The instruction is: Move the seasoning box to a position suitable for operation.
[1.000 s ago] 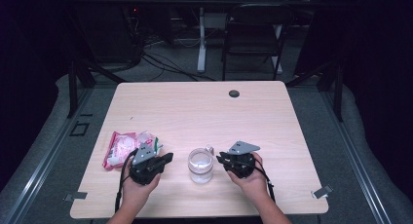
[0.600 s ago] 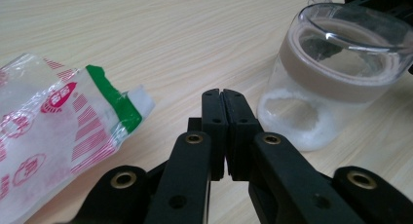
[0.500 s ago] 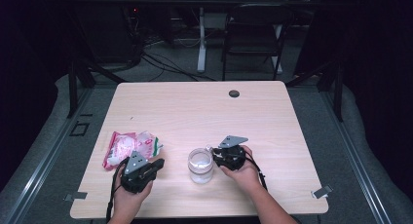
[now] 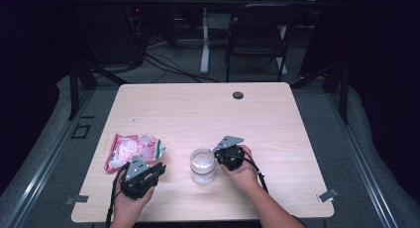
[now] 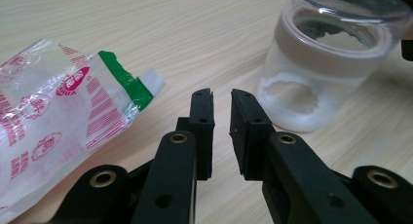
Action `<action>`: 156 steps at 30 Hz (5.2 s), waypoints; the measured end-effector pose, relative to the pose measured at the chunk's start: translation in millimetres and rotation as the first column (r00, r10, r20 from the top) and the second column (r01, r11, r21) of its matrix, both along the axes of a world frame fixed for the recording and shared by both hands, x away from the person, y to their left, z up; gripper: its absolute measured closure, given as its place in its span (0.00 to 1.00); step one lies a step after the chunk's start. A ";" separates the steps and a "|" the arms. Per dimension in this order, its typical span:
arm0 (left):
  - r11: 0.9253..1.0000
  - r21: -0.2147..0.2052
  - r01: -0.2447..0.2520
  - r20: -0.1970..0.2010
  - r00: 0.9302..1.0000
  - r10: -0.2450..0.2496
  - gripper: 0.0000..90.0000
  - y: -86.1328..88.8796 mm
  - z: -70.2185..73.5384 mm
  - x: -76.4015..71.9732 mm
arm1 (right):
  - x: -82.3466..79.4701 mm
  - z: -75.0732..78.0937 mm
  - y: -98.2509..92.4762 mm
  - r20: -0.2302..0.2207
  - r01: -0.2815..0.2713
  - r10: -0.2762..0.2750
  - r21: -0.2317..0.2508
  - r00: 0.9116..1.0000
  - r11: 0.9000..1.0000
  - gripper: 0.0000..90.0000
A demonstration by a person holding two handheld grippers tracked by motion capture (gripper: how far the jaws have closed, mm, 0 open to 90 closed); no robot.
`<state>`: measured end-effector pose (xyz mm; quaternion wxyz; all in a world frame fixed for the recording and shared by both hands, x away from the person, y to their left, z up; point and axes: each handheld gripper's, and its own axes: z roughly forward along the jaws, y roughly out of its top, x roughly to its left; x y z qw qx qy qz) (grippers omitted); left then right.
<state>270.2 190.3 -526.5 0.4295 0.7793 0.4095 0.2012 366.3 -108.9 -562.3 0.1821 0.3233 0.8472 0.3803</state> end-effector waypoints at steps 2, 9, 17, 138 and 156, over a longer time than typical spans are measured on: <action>1.000 0.001 0.006 0.001 1.000 -0.006 0.88 -2.8 -0.7 0.7 | -1.2 0.5 -1.3 -0.001 0.033 -0.033 -0.007 0.999 0.999 0.96; 0.999 0.008 0.051 -0.004 0.999 -0.051 0.85 -11.4 -1.6 5.6 | -13.5 0.5 -3.5 -0.003 0.165 -0.165 -0.002 0.986 0.986 0.96; 0.997 -0.019 0.079 -0.011 0.997 -0.079 0.78 -21.0 0.7 16.2 | -35.6 2.3 -7.0 -0.006 0.151 -0.151 -0.026 0.988 0.988 0.95; 0.950 -0.024 0.310 -0.044 0.949 -0.311 1.00 -65.1 13.8 -1.2 | -85.0 63.8 -35.9 -0.004 0.104 -0.106 0.217 0.994 0.971 0.82; 0.945 -0.071 0.318 -0.003 0.948 -0.319 0.88 -73.6 22.5 7.0 | -108.9 64.8 -34.8 0.018 0.026 -0.029 0.156 0.999 0.987 0.63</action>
